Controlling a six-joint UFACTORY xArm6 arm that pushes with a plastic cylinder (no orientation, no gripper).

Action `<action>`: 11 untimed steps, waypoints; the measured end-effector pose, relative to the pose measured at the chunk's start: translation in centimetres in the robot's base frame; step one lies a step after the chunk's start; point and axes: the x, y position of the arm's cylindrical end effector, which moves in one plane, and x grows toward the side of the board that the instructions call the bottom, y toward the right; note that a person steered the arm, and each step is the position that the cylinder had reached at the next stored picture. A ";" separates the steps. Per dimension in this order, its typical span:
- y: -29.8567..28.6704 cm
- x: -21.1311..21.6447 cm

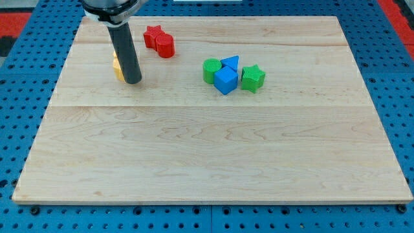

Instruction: Slide the green star diagonal to the blue triangle

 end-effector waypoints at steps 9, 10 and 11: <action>25.1 -4.6; 24.7 -5.2; 23.5 -5.2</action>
